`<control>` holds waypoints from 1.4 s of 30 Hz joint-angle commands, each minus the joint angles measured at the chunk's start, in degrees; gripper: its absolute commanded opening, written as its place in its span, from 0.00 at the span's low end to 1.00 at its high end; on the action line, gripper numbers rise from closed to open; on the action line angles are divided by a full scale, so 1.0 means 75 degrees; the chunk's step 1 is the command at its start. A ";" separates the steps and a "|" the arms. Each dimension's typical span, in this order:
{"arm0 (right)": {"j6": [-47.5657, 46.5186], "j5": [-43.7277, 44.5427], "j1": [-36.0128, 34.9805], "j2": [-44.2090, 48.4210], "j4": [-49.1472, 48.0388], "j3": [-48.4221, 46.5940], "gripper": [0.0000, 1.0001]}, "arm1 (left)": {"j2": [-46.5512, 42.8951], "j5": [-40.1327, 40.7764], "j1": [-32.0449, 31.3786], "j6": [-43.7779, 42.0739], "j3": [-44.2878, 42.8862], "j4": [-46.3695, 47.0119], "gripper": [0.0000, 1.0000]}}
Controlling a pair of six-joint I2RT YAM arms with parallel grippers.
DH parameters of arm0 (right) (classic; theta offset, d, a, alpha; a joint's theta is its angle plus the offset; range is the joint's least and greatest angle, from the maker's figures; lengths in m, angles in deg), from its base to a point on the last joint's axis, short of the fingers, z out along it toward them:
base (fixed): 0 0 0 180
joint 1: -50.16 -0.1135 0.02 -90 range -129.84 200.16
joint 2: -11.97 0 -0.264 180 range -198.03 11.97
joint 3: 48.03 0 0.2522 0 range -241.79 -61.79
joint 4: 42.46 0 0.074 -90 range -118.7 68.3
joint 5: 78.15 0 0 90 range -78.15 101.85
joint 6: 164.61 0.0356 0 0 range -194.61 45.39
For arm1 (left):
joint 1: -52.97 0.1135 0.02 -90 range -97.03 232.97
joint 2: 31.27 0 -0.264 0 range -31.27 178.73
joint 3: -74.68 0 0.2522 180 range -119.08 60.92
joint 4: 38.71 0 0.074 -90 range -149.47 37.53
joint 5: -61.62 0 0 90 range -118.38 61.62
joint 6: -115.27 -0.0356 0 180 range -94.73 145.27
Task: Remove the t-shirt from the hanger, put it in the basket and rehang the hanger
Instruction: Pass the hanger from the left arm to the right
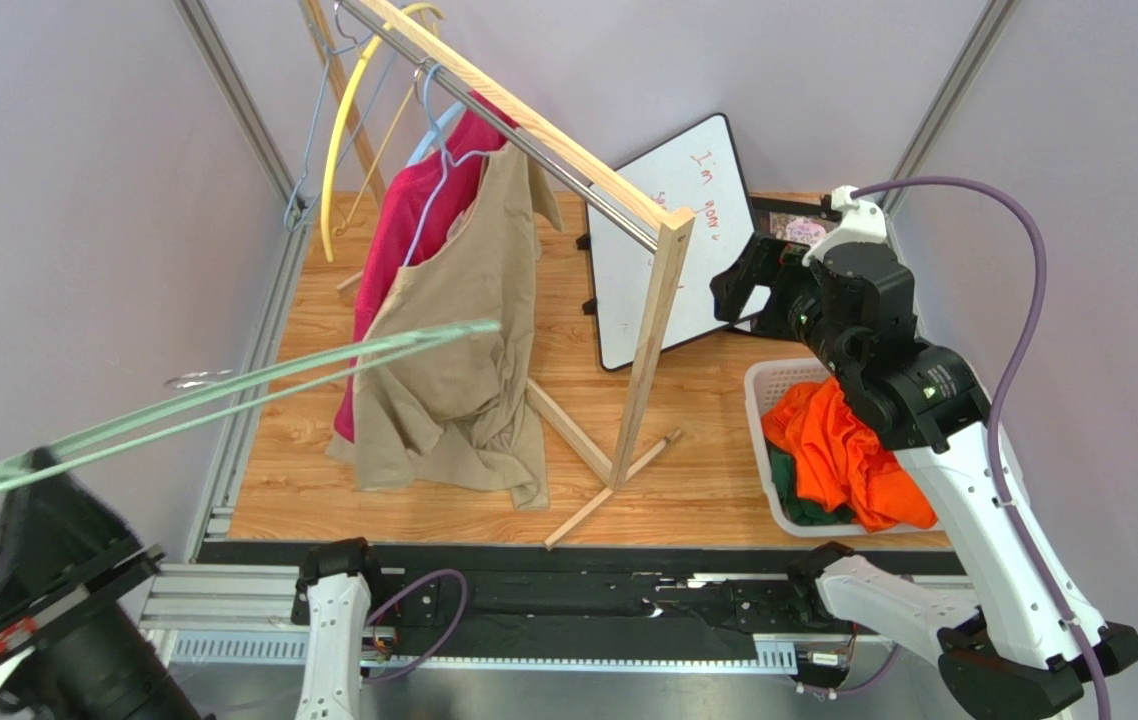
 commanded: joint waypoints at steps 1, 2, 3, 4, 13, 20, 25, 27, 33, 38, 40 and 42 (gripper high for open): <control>-0.0262 -0.0487 -0.0047 0.0271 -0.0534 0.0150 1.00 | -0.0041 -0.3438 -0.0024 0.0068 0.0943 0.1249 0.00; -0.0308 -0.0603 -0.0035 0.0306 -0.0546 0.0174 1.00 | -0.0053 -0.4405 -0.0024 0.0080 0.1316 0.1889 0.00; -0.0332 -0.0709 -0.0047 0.0329 -0.0581 0.0197 1.00 | -0.0053 -0.4925 -0.0012 0.0069 0.1494 0.2232 0.00; -0.0379 -0.0826 -0.0047 0.0365 -0.0616 0.0232 1.00 | -0.0053 -0.5394 -0.0024 0.0057 0.1693 0.2618 0.00; -0.0252 -0.2315 -0.0024 -0.0278 -0.1285 -0.0071 1.00 | 0.0825 -0.8549 -0.0012 0.0090 0.2934 0.5946 0.00; -0.0390 -0.3801 -0.0023 -0.1345 -0.1986 -0.0740 1.00 | 0.1095 -0.8681 -0.0024 0.1332 0.4704 0.9217 0.00; -0.1209 -0.5031 0.0245 -0.1744 -0.2198 -0.1149 1.00 | 0.1224 -0.8505 -0.0047 0.2001 0.6028 1.1219 0.00; -0.1538 -0.5547 0.0550 -0.1942 -0.2408 -0.1220 1.00 | 0.1411 -0.8551 -0.0140 0.2294 0.6182 1.1632 0.00; -0.1936 -0.7903 0.1137 -0.2494 -0.3007 -0.1443 0.99 | 0.2056 -0.8587 -0.1263 0.2003 0.6417 1.2302 0.00; -0.2125 -0.9204 0.1137 -0.3231 -0.3182 -0.1712 0.98 | 0.2442 -0.8376 -0.2179 0.1394 0.6523 1.2478 0.00; -0.1926 -0.9846 0.1113 -0.3419 -0.3439 -0.1783 0.97 | 0.2664 -0.8119 -0.2647 0.1009 0.6569 1.2478 0.00; -0.1984 -1.0131 0.1031 -0.3666 -0.3570 -0.1865 0.96 | 0.2794 -0.7850 -0.3056 0.0703 0.6593 1.2501 0.00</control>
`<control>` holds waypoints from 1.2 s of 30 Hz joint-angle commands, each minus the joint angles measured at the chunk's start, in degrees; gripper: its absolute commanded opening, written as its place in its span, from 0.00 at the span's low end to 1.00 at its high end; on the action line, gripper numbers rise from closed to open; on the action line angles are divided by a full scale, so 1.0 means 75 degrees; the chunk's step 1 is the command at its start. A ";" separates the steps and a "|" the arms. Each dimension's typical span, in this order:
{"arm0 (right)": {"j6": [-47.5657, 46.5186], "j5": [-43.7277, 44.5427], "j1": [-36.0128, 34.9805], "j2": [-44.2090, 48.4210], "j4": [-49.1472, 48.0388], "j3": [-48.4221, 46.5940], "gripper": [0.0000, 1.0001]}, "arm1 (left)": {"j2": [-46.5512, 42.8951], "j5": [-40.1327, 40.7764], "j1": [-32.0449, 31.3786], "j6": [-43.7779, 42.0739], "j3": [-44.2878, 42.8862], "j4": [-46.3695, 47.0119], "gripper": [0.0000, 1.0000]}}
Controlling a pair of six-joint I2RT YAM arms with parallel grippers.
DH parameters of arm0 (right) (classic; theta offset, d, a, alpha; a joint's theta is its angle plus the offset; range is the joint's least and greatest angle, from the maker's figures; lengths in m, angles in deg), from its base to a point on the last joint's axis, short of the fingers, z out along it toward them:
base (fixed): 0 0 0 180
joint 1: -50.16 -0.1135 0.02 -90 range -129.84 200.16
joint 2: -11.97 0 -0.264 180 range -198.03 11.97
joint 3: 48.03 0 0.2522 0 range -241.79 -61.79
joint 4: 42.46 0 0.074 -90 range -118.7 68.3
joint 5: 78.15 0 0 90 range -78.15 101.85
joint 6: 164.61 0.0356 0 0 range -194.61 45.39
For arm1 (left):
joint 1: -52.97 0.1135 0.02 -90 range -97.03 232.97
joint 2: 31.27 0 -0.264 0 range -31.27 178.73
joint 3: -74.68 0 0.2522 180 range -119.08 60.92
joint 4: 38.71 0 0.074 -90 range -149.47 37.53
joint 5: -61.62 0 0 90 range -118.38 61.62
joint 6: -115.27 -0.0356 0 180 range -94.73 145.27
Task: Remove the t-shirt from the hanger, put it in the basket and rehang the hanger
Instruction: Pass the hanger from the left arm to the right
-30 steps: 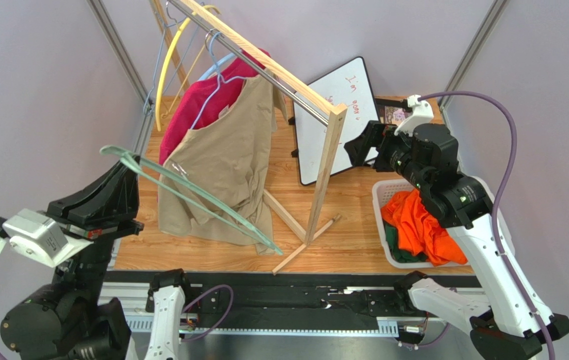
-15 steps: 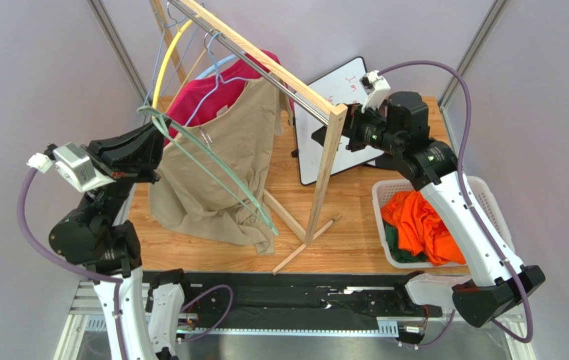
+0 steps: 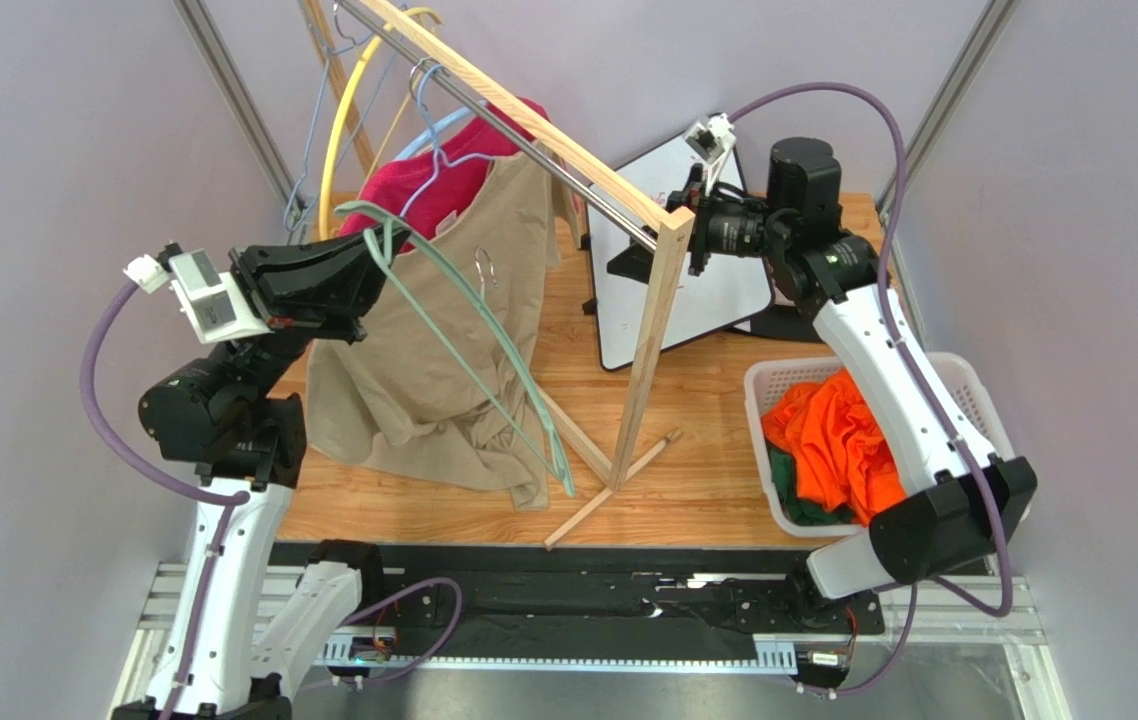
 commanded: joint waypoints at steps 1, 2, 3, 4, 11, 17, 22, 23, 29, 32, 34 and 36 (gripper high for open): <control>-0.0363 -0.1697 -0.0120 -0.0396 -0.0615 -0.0481 0.96 | 0.0471 0.0647 -0.0721 -0.1128 0.0027 0.0646 0.00; -0.0504 -0.1839 -0.0178 -0.0548 -0.0429 -0.0562 0.96 | 0.0577 0.0670 -0.0815 -0.1223 -0.0019 0.0658 0.00; -0.0610 -0.1968 -0.0179 -0.0631 -0.0357 -0.0644 0.96 | 0.0683 0.0729 -0.1002 -0.1305 -0.0112 0.0658 0.00; -0.0762 -0.2108 -0.0202 -0.0689 -0.0333 -0.0738 0.96 | 0.0904 0.0752 -0.1073 -0.1457 -0.0160 0.0669 0.00; -0.1499 -0.2309 -0.0412 -0.1158 0.0274 -0.1359 0.96 | 0.1819 0.1385 -0.1717 -0.2032 -0.0336 0.0938 0.00; -0.1888 -0.2215 -0.0624 -0.1639 0.0663 -0.1676 0.96 | 0.2652 0.1549 -0.1952 -0.1951 -0.0722 0.1442 0.00; -0.1936 -0.2180 -0.0647 -0.1978 0.0593 -0.1676 0.96 | 0.2805 0.1631 -0.2117 -0.1985 -0.0910 0.1513 0.00; -0.1924 -0.2215 -0.0647 -0.2026 0.0581 -0.1700 0.96 | 0.2793 0.1666 -0.2187 -0.2009 -0.0899 0.1513 0.00; -0.1795 -0.2075 -0.0917 -0.2283 0.0288 -0.1606 0.87 | 0.2758 0.1784 -0.2316 -0.2079 -0.0817 0.1537 0.00; -0.1678 -0.2063 -0.1057 -0.2366 0.0148 -0.1560 0.81 | 0.2606 0.1854 -0.2339 -0.2114 -0.0665 0.1536 0.00; -0.1607 -0.1864 -0.1221 -0.2377 -0.0144 -0.1455 0.75 | 0.2536 0.1936 -0.2363 -0.2173 -0.0606 0.1537 0.00; -0.1397 -0.1689 -0.1338 -0.2401 -0.0286 -0.1419 0.65 | 0.2524 0.1936 -0.2375 -0.2173 -0.0582 0.1548 0.00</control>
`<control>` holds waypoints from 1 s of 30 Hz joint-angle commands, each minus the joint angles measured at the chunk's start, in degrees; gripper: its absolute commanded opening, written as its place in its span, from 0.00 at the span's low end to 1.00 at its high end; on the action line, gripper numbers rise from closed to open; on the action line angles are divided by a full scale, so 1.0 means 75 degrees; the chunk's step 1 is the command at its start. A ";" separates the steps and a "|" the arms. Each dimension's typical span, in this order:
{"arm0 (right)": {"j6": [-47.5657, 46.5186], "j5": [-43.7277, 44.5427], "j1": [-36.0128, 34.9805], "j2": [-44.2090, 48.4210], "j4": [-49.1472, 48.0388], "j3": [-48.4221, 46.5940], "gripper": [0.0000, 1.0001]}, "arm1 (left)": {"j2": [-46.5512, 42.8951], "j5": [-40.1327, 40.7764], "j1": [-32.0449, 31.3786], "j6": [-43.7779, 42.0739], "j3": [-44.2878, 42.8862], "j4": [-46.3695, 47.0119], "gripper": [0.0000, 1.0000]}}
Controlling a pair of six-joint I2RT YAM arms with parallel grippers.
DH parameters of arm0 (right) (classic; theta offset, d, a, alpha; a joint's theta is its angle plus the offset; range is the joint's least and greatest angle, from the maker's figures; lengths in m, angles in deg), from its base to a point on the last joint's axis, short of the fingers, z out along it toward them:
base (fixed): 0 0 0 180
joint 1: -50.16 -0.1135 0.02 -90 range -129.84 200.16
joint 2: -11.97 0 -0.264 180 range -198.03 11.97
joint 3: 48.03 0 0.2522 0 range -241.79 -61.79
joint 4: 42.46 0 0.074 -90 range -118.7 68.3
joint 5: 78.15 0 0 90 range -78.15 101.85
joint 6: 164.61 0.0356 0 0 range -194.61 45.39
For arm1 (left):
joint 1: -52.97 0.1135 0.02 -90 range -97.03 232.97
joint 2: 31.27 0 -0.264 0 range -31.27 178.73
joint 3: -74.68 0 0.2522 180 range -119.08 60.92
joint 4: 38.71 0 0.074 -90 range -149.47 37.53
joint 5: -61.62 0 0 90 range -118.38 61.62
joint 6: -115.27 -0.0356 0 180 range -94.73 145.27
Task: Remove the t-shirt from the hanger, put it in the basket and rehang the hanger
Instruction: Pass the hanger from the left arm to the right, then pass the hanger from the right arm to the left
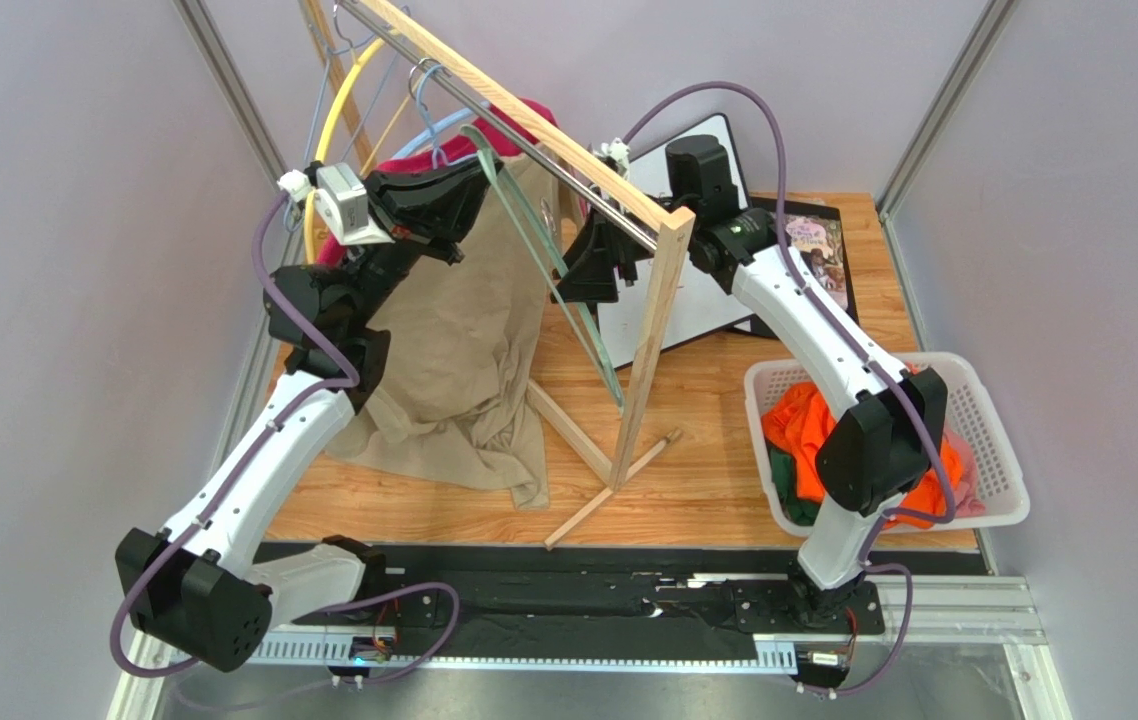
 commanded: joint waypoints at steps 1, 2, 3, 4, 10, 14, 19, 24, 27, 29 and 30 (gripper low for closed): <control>0.0276 0.0398 -0.0336 -0.0023 -0.0926 0.0056 0.59 | -0.0315 0.0170 -0.0072 -0.0215 -0.0043 0.0627 0.00; 0.0474 0.0550 -0.0371 -0.0011 -0.1091 0.0103 0.54 | -0.0327 0.0205 -0.0072 -0.0215 0.0003 0.0627 0.00; 0.0557 0.0819 -0.0395 0.0000 -0.1278 0.0173 0.44 | -0.0396 0.0205 -0.0072 -0.0226 0.0039 0.0627 0.00; 0.0581 0.0949 -0.0395 0.0012 -0.1535 0.0243 0.40 | -0.0432 0.0205 -0.0072 -0.0238 0.0086 0.0604 0.00; 0.0090 0.2167 -0.0395 -0.0116 -0.1446 -0.0107 0.00 | -0.1040 0.0264 -0.0072 -0.0718 0.0262 -0.0764 0.00; -0.0671 0.3105 -0.0384 -0.0012 -0.1280 -0.0202 0.00 | -0.1987 0.0637 -0.0072 -0.1151 0.0472 -0.2846 0.23; -0.1410 0.4324 -0.0349 0.0398 -0.1770 0.0465 0.00 | -0.3535 0.1213 -0.0072 -0.1258 0.1280 -0.4713 0.45; -0.2065 0.4956 -0.0278 0.0796 -0.2204 0.1015 0.00 | -0.5258 0.1761 -0.0072 -0.0767 0.1680 -0.7911 0.58; -0.2663 0.5321 -0.0278 0.1299 -0.3069 0.1976 0.00 | -0.6114 0.2372 -0.0072 -0.0134 0.1563 -0.9273 0.58; -0.3223 0.5217 -0.0278 0.1465 -0.3272 0.2446 0.00 | -0.6407 0.2526 -0.0072 0.0170 0.1189 -0.9883 0.58; -0.3517 0.5146 -0.0278 0.1558 -0.3365 0.2563 0.00 | -0.6397 0.2514 -0.0072 0.0218 0.1014 -1.0024 0.59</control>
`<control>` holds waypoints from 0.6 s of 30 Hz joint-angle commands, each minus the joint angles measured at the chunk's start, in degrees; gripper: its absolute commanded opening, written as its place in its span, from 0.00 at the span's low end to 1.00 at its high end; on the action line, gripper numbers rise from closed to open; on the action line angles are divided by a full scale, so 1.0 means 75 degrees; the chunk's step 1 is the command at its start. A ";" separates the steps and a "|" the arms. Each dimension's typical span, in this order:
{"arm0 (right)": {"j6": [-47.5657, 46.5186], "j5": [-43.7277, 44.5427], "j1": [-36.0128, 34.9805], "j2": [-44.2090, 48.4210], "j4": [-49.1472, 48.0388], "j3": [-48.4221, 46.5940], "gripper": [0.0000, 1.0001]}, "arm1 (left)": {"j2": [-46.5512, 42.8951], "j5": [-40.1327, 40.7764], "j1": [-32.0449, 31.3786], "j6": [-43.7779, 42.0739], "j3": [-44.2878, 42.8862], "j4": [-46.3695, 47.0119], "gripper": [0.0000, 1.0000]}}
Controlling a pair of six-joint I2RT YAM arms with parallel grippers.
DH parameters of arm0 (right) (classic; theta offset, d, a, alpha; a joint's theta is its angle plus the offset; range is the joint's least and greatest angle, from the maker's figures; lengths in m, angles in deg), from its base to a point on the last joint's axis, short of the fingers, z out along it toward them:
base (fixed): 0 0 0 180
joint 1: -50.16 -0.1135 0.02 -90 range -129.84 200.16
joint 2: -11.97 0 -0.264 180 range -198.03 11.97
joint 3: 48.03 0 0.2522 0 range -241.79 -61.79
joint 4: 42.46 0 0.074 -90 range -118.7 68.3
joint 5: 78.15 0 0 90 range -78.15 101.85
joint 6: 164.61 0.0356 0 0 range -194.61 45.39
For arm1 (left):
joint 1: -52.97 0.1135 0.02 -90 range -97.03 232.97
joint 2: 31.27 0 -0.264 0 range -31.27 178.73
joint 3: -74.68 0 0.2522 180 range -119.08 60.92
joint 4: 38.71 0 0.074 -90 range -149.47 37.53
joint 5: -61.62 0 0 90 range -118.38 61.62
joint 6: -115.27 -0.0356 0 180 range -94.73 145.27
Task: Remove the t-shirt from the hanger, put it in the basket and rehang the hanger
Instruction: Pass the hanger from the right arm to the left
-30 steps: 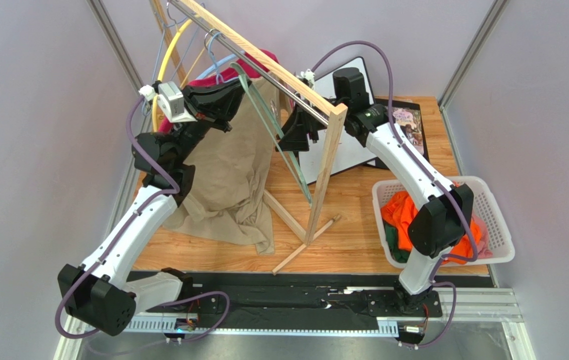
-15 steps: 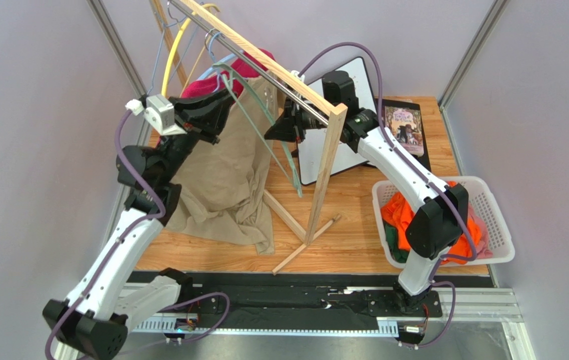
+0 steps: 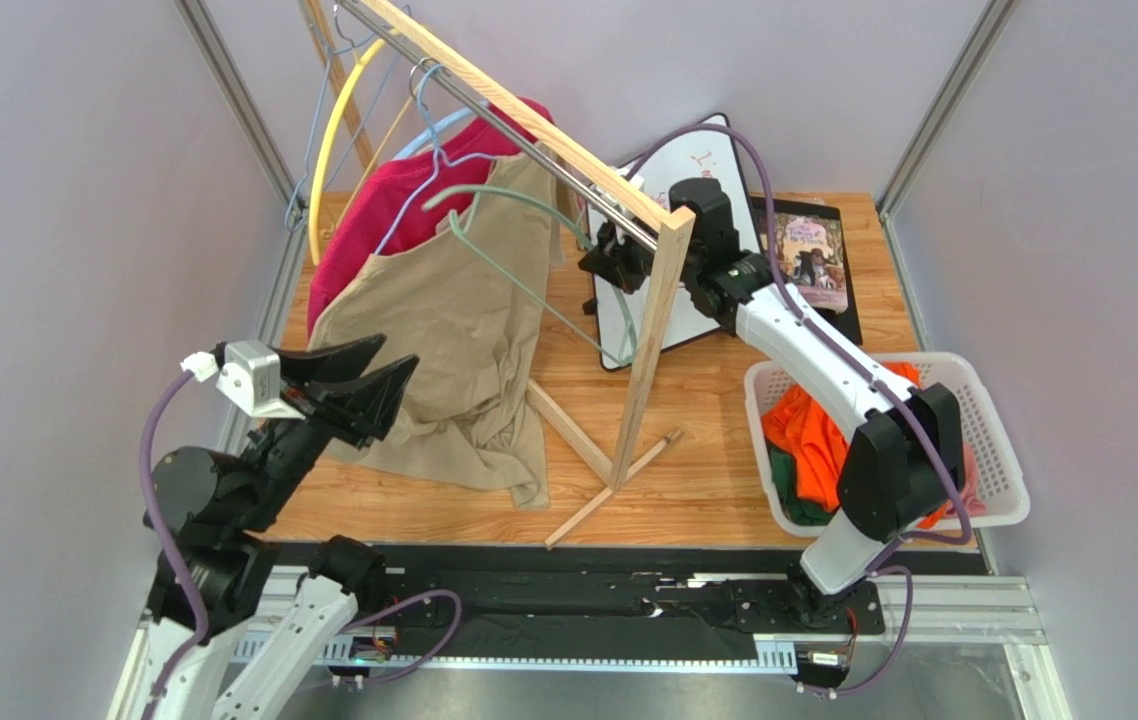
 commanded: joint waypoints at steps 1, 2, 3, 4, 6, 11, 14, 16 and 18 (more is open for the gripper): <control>-0.1491 0.0224 -0.0007 0.0923 -0.1436 0.0689 0.00 | -0.0089 0.0561 -0.0017 0.0830 -0.1081 -0.2117 0.59; -0.1644 0.0386 -0.0007 0.0994 -0.1496 0.0784 0.00 | 0.0087 0.0503 -0.0017 0.0855 -0.1388 -0.2294 0.59; -0.1726 0.0492 -0.0007 0.1053 -0.1809 0.0867 0.00 | 0.0310 0.0363 -0.0017 0.0855 -0.1727 -0.2447 0.59; -0.1855 0.0528 0.0005 0.1100 -0.1789 0.0902 0.00 | 0.0857 -0.0079 -0.0017 0.0878 -0.2415 -0.2703 0.59; -0.2801 0.0342 -0.0007 0.1159 -0.1603 0.1043 0.00 | 0.1527 -0.0794 -0.0017 0.0878 -0.3134 -0.2904 0.59; -0.3870 0.0540 0.0005 0.1358 -0.2108 0.1595 0.00 | 0.3415 -0.2426 -0.0017 0.0738 -0.4776 -0.3280 0.59; -0.4362 0.0493 -0.0007 0.1463 -0.1894 0.1535 0.00 | 0.3979 -0.2124 -0.0017 0.0679 -0.5082 -0.3350 0.61; -0.4667 0.0575 -0.0007 0.1592 -0.2232 0.1862 0.00 | 0.4306 -0.1901 -0.0017 0.0761 -0.5059 -0.3234 0.62; -0.4902 0.0657 0.0005 0.1825 -0.2865 0.2179 0.00 | 0.4483 -0.1562 -0.0122 0.0808 -0.4978 -0.3140 0.61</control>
